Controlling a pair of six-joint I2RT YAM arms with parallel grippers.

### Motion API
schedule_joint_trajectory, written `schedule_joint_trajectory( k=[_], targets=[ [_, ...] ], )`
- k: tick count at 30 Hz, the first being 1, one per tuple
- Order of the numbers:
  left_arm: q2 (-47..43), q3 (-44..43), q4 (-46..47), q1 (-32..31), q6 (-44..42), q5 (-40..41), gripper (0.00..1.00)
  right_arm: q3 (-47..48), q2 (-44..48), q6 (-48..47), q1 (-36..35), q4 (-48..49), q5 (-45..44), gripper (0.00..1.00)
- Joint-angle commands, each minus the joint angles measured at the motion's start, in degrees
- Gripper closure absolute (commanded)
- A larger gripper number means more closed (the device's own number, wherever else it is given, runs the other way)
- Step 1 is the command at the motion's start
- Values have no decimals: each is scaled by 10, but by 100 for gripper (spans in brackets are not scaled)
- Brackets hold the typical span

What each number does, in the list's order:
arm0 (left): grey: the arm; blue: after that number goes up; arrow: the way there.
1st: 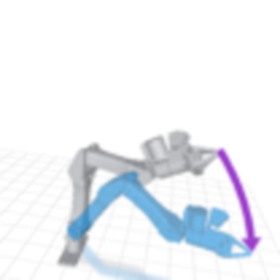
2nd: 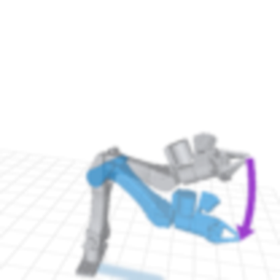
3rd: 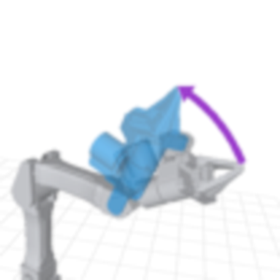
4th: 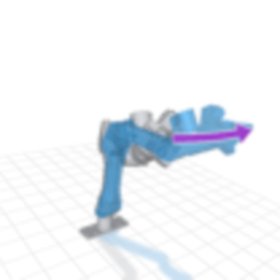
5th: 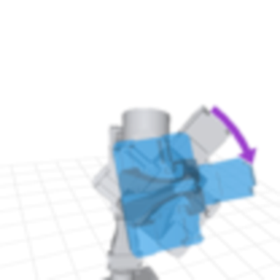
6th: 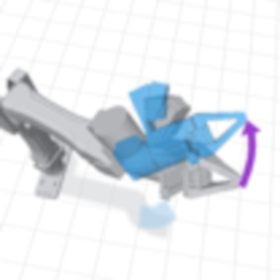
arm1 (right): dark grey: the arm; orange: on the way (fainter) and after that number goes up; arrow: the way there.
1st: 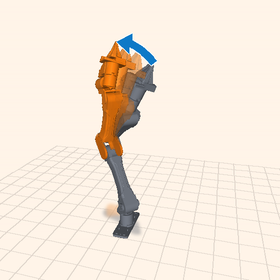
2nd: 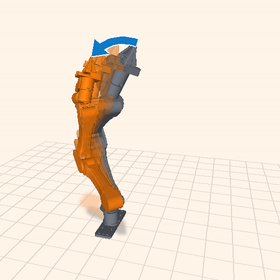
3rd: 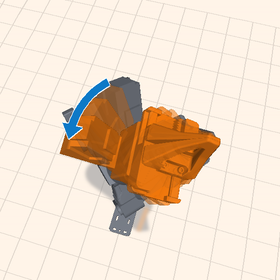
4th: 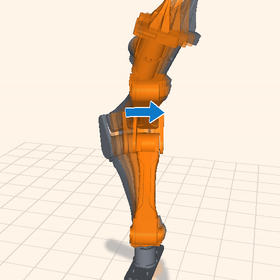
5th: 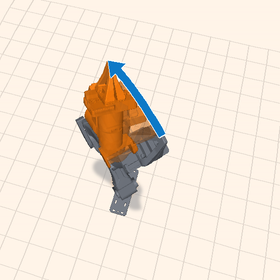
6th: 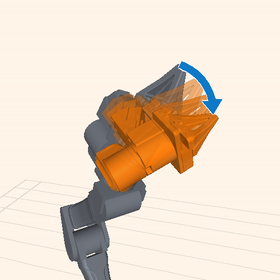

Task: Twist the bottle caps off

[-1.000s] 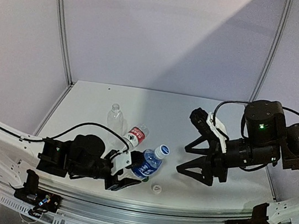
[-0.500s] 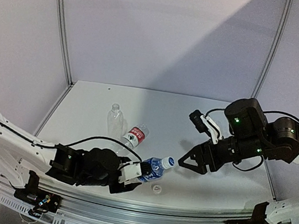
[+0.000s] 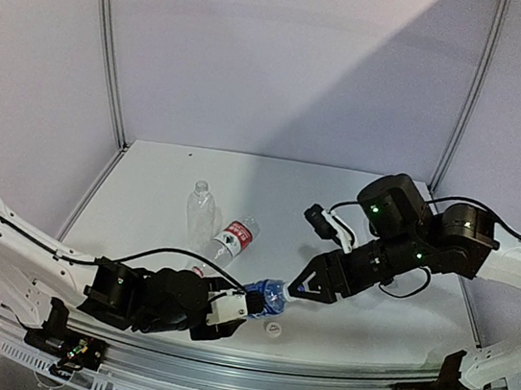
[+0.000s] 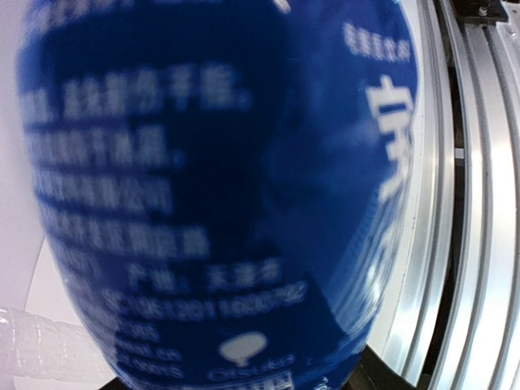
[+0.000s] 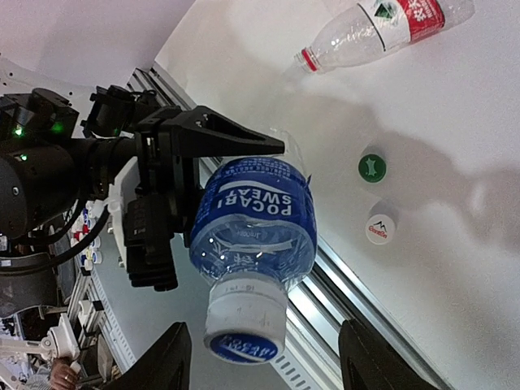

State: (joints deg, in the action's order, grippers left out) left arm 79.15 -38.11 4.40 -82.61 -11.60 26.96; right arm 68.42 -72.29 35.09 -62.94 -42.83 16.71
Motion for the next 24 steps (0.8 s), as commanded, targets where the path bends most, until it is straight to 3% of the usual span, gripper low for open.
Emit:
schedule_joint_trajectory(
  k=[1,10,24],
  targets=[
    [5,-7,10,-12,-14,25,43,-3,-27,4,2,28,36,38],
    [12,-12,4,-14,-14,27,43,24,-49,3,2,21,40,44],
    [23,-22,-10,-14,1,30,43,3,0,32,3,-8,15,47]
  ],
)
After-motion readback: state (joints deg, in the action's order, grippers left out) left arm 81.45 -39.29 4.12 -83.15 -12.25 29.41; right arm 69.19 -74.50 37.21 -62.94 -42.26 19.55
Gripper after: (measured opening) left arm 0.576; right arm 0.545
